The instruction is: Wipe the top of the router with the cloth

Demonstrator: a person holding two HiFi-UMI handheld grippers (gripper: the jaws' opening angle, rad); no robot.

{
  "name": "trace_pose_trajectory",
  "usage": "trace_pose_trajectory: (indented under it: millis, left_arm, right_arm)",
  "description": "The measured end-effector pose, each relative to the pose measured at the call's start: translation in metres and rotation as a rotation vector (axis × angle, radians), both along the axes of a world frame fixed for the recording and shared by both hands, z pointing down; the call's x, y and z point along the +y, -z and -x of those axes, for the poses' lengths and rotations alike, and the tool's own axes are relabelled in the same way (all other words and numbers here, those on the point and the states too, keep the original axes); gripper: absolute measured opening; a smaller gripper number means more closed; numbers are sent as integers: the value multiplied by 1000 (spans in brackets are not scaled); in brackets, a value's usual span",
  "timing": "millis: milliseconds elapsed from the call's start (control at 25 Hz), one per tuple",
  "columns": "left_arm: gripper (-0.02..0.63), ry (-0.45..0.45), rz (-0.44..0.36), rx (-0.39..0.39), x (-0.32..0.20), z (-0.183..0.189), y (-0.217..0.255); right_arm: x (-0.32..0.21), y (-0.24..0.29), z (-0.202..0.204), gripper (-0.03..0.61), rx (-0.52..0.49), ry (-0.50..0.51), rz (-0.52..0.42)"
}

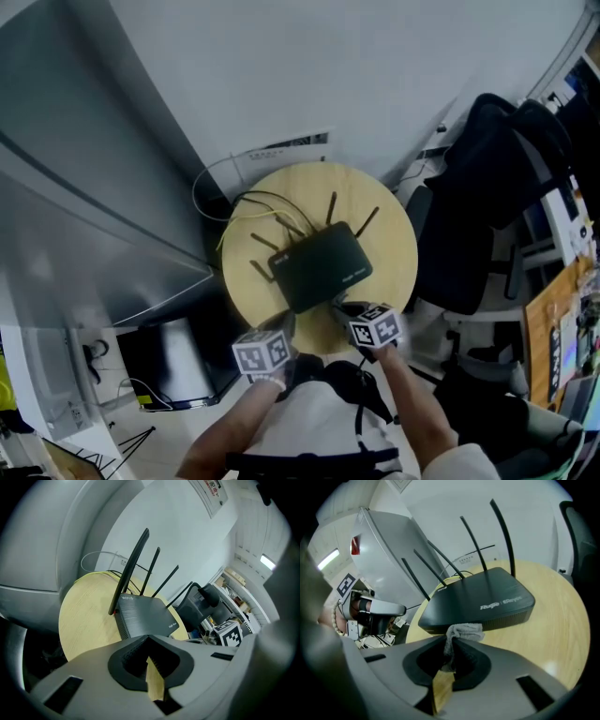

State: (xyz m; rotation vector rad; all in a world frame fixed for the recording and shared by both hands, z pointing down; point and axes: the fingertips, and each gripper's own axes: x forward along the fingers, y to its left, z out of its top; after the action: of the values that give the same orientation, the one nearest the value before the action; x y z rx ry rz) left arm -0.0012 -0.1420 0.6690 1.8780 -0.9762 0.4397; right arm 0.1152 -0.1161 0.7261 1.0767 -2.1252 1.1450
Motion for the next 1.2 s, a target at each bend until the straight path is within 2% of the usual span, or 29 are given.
trace_pose_trajectory:
  millis: [600,920,1040,1200]
  left_arm:
    - [-2,81,7,-15,12,27,-8]
    - [-2,137,2,-44,18,53,-9]
    - [-2,169,1,-47,19,64,-7]
    - [-2,193,-8,-55,19,76,-1]
  right_arm:
    - [18,4,90,40,-68,186,29]
    - [24,8,122,40,-116,228,30]
    - [24,13,133,40,-104,179,34]
    - [12,18,136,40,-58,1,87]
